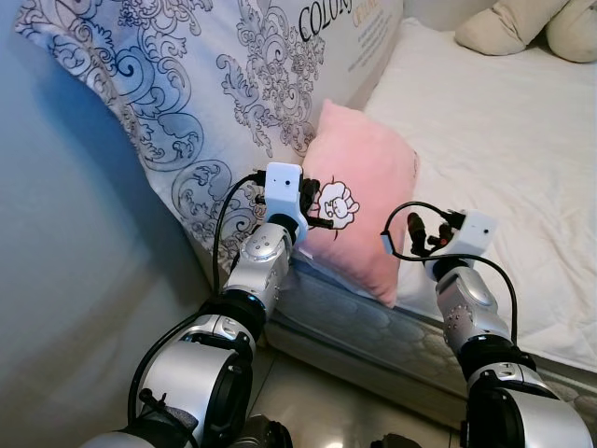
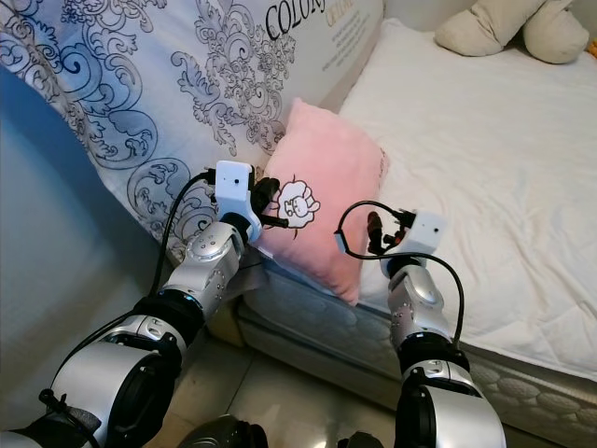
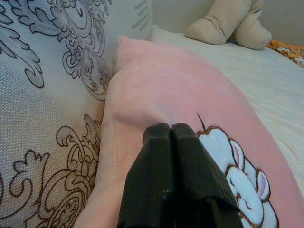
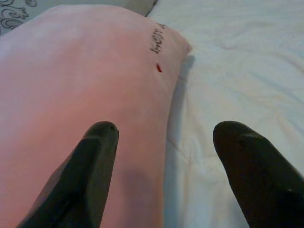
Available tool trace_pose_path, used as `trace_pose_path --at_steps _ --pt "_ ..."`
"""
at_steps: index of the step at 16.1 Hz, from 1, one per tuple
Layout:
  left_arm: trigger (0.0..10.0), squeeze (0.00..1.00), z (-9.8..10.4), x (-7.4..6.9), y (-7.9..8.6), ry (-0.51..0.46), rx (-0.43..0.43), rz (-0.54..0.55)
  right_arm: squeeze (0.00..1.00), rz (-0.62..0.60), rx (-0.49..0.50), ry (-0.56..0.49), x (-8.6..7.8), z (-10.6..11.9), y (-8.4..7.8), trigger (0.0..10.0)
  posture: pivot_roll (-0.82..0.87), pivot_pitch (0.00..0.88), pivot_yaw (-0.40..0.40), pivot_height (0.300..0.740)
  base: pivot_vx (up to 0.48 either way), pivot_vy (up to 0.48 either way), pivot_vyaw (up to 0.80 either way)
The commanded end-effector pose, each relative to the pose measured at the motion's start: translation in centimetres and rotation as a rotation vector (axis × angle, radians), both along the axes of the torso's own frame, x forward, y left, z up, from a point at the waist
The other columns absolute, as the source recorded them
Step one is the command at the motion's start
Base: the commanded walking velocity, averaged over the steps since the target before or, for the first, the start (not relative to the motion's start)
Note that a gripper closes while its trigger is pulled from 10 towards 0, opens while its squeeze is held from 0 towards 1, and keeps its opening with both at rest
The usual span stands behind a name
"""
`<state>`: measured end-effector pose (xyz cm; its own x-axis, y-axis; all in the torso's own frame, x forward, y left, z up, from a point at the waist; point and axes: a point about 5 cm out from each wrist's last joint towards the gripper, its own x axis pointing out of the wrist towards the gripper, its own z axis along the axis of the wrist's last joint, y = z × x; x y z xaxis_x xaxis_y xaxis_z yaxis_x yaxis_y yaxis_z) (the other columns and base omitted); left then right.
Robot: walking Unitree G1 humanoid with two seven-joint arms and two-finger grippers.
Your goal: Clean up the room
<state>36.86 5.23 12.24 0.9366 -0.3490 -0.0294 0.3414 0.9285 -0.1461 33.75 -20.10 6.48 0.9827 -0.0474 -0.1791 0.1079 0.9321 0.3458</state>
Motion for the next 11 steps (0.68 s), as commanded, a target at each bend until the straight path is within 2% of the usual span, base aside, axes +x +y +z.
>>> trace_pose_path --at_steps 1,2,3,5,7,11 --pt "10.0 0.0 1.0 0.3 0.0 -0.04 -0.001 -0.002 1.0 -0.001 0.029 0.029 -0.2 -0.5 -0.1 10.0 -0.1 0.0 0.07 0.714 0.0 0.0 0.0" --pt "10.0 0.0 1.0 0.3 0.0 -0.041 0.0 -0.002 1.0 0.0 0.031 0.031 -0.2 -0.5 -0.1 10.0 -0.1 0.0 0.07 0.714 0.0 0.0 0.0" --pt "10.0 0.0 1.0 0.3 0.0 -0.042 0.001 -0.005 1.0 0.01 0.093 0.062 -0.1 -0.9 0.1 10.0 -0.1 0.0 0.07 0.714 0.0 0.0 0.0" --pt "10.0 0.0 1.0 0.2 0.0 -0.051 0.007 -0.01 1.0 0.016 0.106 0.08 -0.2 -1.2 0.3 10.0 -0.08 0.0 0.063 0.714 0.0 0.0 0.0" --pt "10.0 0.0 0.9 0.1 0.2 -0.06 0.01 -0.016 1.0 0.07 0.116 0.093 -0.1 -1.5 1.4 10.0 -0.07 0.0 0.068 0.714 0.0 0.0 0.0" --pt "10.0 0.0 0.9 0.1 0.2 -0.057 0.01 -0.016 1.0 0.127 0.262 0.14 0.0 -2.2 4.1 10.0 -0.05 0.0 0.075 0.714 0.0 0.0 0.0"
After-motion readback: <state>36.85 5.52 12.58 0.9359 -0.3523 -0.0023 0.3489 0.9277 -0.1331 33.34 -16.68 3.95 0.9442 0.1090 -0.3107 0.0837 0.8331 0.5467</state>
